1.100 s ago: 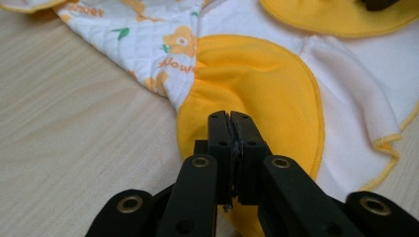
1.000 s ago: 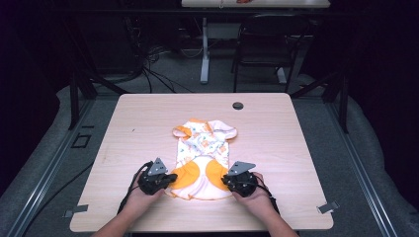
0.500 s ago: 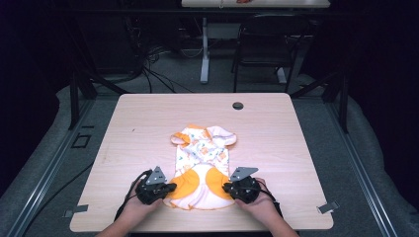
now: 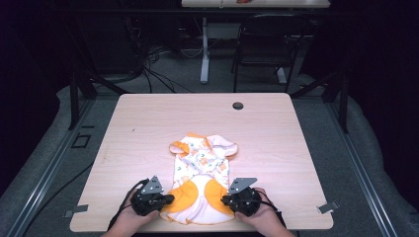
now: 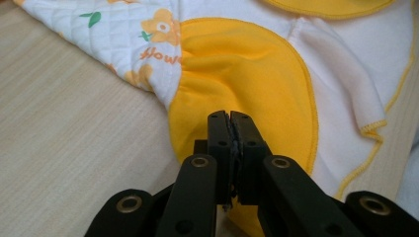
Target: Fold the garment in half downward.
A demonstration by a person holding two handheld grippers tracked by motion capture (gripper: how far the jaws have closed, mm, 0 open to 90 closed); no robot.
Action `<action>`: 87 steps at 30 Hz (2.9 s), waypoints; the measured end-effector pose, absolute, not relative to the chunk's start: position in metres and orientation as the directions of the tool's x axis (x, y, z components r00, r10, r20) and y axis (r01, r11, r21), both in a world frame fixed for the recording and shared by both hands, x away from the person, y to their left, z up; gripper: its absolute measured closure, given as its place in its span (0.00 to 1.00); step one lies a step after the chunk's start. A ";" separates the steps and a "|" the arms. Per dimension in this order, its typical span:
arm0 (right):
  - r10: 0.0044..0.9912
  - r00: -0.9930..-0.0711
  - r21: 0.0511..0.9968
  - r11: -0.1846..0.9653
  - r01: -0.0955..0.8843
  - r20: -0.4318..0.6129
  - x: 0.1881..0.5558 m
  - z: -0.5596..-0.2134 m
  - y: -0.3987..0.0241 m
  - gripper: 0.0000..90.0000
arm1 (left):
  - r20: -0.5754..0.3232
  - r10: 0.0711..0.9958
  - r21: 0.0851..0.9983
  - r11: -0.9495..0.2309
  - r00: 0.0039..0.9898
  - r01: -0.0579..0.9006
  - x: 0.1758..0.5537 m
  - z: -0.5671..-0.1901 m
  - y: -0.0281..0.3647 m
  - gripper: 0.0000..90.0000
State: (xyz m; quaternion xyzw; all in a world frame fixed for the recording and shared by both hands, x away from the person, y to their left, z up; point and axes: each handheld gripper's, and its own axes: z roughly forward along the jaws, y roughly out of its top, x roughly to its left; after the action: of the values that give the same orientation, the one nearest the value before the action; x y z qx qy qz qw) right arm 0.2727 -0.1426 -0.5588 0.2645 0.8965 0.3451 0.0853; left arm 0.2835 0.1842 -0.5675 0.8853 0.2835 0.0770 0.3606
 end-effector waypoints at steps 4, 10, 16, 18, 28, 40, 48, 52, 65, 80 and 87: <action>0.536 -0.844 0.679 0.609 0.410 0.029 0.287 -0.543 -0.144 0.94 | -0.050 0.566 0.700 -0.568 0.823 0.433 0.296 -0.554 0.186 0.96; 0.570 -0.821 0.682 0.587 0.436 0.034 0.324 -0.519 -0.142 0.93 | -0.049 0.576 0.733 -0.535 0.816 0.421 0.329 -0.527 0.185 0.94; 0.596 -0.803 0.651 0.618 0.441 -0.022 0.359 -0.504 -0.137 0.92 | -0.078 0.604 0.749 -0.490 0.793 0.446 0.369 -0.511 0.179 0.92; 0.593 -0.804 0.637 0.635 0.437 -0.040 0.368 -0.502 -0.135 0.91 | -0.084 0.609 0.747 -0.486 0.789 0.454 0.377 -0.508 0.176 0.92; 0.606 -0.794 0.642 0.627 0.442 -0.045 0.402 -0.494 -0.130 0.87 | -0.060 0.580 0.718 -0.540 0.812 0.439 0.412 -0.513 0.158 0.89; 0.634 -0.772 0.603 0.629 0.490 -0.035 0.445 -0.509 -0.127 0.84 | -0.037 0.644 0.698 -0.530 0.764 0.482 0.461 -0.521 0.143 0.88; 0.691 -0.723 0.617 0.572 0.541 -0.007 0.467 -0.526 -0.127 0.81 | -0.055 0.667 0.687 -0.514 0.743 0.513 0.481 -0.535 0.137 0.85; 0.712 -0.702 0.610 0.558 0.564 -0.003 0.477 -0.532 -0.127 0.78 | -0.051 0.673 0.679 -0.519 0.738 0.520 0.486 -0.542 0.136 0.83; 0.758 -0.653 0.609 0.512 0.606 0.012 0.490 -0.543 -0.119 0.69 | -0.050 0.714 0.676 -0.491 0.699 0.550 0.493 -0.553 0.141 0.74; 0.773 -0.634 0.549 0.514 0.659 0.038 0.497 -0.558 -0.115 0.66 | -0.058 0.724 0.652 -0.494 0.688 0.575 0.494 -0.570 0.143 0.70; 0.771 -0.631 0.539 0.494 0.682 0.090 0.497 -0.561 -0.116 0.73 | -0.071 0.724 0.651 -0.488 0.687 0.582 0.493 -0.571 0.142 0.74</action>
State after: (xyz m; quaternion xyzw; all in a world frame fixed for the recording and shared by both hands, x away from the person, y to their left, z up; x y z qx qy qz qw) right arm 0.4975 -0.1163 -0.5611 0.4219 0.8606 0.2734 0.0816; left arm 0.4934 0.1423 -0.5713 0.8560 0.3812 0.1068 0.3325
